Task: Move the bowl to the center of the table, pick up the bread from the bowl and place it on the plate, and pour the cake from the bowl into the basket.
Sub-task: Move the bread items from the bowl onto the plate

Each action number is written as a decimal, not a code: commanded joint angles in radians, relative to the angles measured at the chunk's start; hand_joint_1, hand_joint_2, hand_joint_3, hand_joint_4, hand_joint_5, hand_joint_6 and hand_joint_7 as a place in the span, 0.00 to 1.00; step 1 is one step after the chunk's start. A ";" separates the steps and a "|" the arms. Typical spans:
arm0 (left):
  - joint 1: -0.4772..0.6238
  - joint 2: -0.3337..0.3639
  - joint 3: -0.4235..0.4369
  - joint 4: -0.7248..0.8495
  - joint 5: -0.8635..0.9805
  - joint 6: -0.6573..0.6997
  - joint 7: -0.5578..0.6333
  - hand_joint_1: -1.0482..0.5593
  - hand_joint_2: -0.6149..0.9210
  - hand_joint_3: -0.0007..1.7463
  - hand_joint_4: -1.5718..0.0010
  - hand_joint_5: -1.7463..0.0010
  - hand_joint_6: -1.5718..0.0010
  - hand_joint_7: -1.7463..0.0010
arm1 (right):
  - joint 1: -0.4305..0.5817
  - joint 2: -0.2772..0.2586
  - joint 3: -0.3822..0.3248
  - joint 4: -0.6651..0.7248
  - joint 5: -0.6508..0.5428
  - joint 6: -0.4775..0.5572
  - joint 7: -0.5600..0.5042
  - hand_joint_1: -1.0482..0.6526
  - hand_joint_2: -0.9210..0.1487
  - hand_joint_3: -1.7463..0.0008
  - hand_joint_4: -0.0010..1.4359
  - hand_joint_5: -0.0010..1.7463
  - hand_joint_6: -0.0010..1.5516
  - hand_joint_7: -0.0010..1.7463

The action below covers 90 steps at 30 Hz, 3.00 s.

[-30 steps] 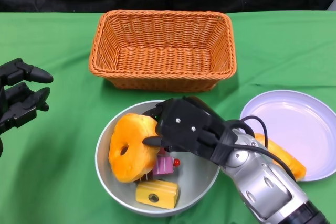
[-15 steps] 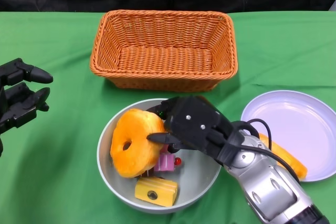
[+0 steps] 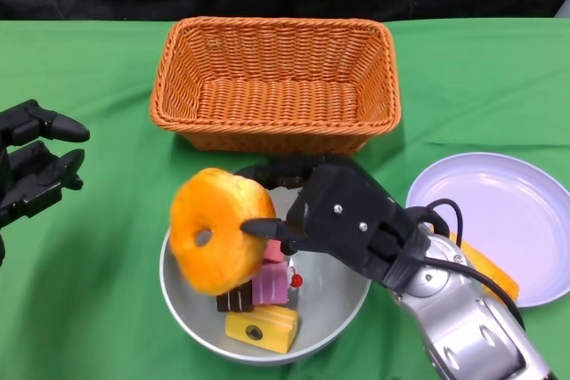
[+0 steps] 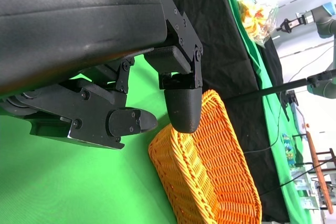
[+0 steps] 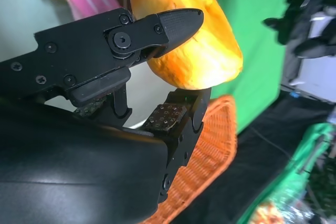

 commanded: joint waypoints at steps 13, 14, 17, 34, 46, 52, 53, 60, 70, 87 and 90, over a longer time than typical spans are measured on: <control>0.007 0.019 0.004 -0.002 -0.004 0.002 0.000 0.66 1.00 0.23 0.59 0.06 0.58 0.31 | 0.075 -0.030 -0.054 -0.186 0.040 0.024 0.030 0.44 0.00 0.94 0.58 0.62 0.59 0.31; 0.006 0.018 0.005 -0.001 -0.005 0.002 -0.001 0.66 1.00 0.23 0.58 0.06 0.58 0.31 | 0.086 -0.035 -0.067 -0.217 0.049 0.030 0.036 0.45 0.00 0.93 0.58 0.65 0.59 0.32; 0.006 0.017 0.007 -0.001 -0.008 0.002 -0.002 0.65 1.00 0.23 0.58 0.06 0.57 0.31 | 0.103 -0.046 -0.088 -0.269 0.061 0.043 0.043 0.45 0.00 0.92 0.57 0.66 0.58 0.33; -0.002 0.021 0.010 0.007 -0.008 0.010 0.002 0.65 1.00 0.22 0.58 0.07 0.57 0.31 | 0.246 -0.085 -0.269 -0.532 0.168 0.081 0.035 0.49 0.00 0.92 0.56 0.73 0.49 0.53; -0.003 0.024 0.015 0.011 -0.008 0.008 0.001 0.65 1.00 0.23 0.58 0.07 0.57 0.30 | 0.310 -0.115 -0.346 -0.585 0.186 0.093 0.004 0.46 0.00 0.93 0.55 0.76 0.47 0.57; -0.005 0.030 0.014 0.012 -0.001 0.010 0.008 0.65 1.00 0.23 0.58 0.06 0.58 0.30 | 0.346 -0.118 -0.401 -0.566 0.193 0.080 -0.022 0.46 0.00 0.93 0.55 0.76 0.47 0.57; -0.007 0.034 0.012 0.013 0.003 0.012 0.014 0.66 1.00 0.23 0.58 0.07 0.58 0.30 | 0.373 -0.118 -0.444 -0.551 0.197 0.070 -0.040 0.50 0.00 0.92 0.52 0.78 0.45 0.57; -0.011 0.043 0.007 0.017 0.009 0.017 0.025 0.66 1.00 0.23 0.58 0.07 0.58 0.30 | 0.412 -0.127 -0.535 -0.457 0.215 0.006 -0.082 0.54 0.00 0.91 0.48 0.78 0.44 0.57; -0.011 0.044 0.001 0.017 0.011 0.016 0.033 0.66 1.00 0.23 0.57 0.08 0.58 0.31 | 0.388 -0.132 -0.575 -0.345 0.230 -0.023 -0.124 0.54 0.00 0.90 0.51 0.78 0.45 0.58; -0.013 0.047 0.002 0.020 0.010 0.018 0.030 0.65 1.00 0.22 0.58 0.07 0.58 0.31 | 0.354 -0.176 -0.571 -0.196 0.198 -0.085 -0.156 0.53 0.00 0.91 0.50 0.73 0.44 0.54; -0.013 0.047 0.004 0.021 0.008 0.024 0.032 0.66 1.00 0.22 0.59 0.07 0.59 0.31 | 0.362 -0.206 -0.540 -0.149 0.097 -0.183 -0.227 0.53 0.00 0.95 0.56 0.66 0.50 0.49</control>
